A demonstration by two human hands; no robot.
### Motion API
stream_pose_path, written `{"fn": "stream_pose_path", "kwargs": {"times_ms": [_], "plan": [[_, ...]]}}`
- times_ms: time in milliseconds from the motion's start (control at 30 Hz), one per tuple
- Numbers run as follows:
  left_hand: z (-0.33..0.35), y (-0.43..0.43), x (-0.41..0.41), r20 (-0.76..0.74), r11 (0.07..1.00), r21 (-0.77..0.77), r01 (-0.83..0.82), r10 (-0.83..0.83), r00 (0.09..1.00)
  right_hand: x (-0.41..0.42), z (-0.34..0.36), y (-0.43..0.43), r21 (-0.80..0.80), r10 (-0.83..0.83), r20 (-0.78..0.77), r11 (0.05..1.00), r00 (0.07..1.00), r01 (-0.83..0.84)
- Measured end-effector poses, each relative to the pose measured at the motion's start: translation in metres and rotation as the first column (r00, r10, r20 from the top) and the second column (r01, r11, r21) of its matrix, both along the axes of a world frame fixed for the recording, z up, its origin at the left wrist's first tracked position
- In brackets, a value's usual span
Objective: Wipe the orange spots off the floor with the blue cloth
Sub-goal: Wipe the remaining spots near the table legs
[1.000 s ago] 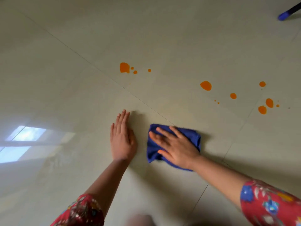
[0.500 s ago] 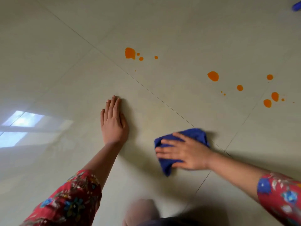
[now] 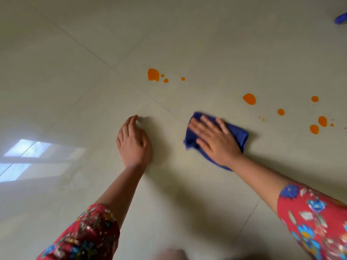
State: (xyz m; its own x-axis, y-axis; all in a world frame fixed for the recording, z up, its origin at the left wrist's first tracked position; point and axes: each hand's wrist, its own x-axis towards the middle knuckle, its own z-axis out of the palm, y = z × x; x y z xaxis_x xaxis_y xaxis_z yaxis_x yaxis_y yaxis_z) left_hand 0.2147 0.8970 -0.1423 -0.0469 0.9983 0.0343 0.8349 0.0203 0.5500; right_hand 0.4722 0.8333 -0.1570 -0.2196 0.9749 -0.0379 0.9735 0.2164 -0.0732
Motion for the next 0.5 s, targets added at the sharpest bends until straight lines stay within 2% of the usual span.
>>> {"fn": "stream_pose_path", "kwargs": {"times_ms": [67,100,133,200,233,267,300,333,367,400,433,500], "plan": [[-0.003,0.022,0.006,-0.027,1.0,0.024,0.012,-0.011,1.0,-0.009,0.003,0.044,0.035,-0.281,-0.038,0.959,0.959,0.282],[-0.004,0.029,0.007,-0.045,1.0,0.02,0.013,-0.012,0.999,-0.025,0.004,0.056,0.044,-0.319,-0.058,0.946,0.946,0.322],[-0.008,0.037,0.008,-0.061,1.0,0.004,-0.004,0.004,0.998,-0.041,0.003,0.064,0.024,-0.262,-0.067,0.964,0.963,0.265],[-0.014,0.041,0.01,-0.107,0.998,-0.036,-0.042,0.038,0.994,-0.06,0.001,0.048,0.002,0.069,-0.049,0.998,0.996,-0.069],[-0.016,0.041,0.011,-0.125,0.997,-0.053,-0.047,0.04,0.991,-0.056,0.001,0.04,-0.029,0.251,-0.025,0.967,0.968,-0.251],[-0.016,0.04,0.013,-0.136,0.997,-0.066,-0.043,0.034,0.99,-0.045,0.002,0.041,-0.043,0.348,-0.014,0.937,0.937,-0.348],[-0.017,0.042,0.013,-0.138,0.996,-0.076,-0.044,0.034,0.99,-0.036,0.001,0.051,-0.034,0.332,-0.008,0.942,0.943,-0.333],[-0.017,0.043,0.014,-0.139,0.996,-0.082,-0.043,0.031,0.99,-0.03,0.0,0.061,-0.009,0.202,-0.01,0.979,0.979,-0.202],[-0.016,0.044,0.014,-0.142,0.995,-0.088,-0.042,0.03,0.989,-0.031,0.0,0.071,0.005,-0.005,-0.03,1.0,1.0,0.005],[-0.016,0.044,0.015,-0.143,0.994,-0.095,-0.046,0.032,0.989,-0.037,0.001,0.078,0.016,-0.168,-0.034,0.986,0.985,0.168],[-0.015,0.045,0.015,-0.144,0.994,-0.1,-0.053,0.038,0.989,-0.047,0.001,0.082,0.038,-0.223,-0.036,0.974,0.974,0.225],[-0.015,0.046,0.015,-0.144,0.992,-0.115,-0.055,0.038,0.989,-0.069,0.0,0.091,0.074,-0.087,-0.038,0.993,0.995,0.09]]}}
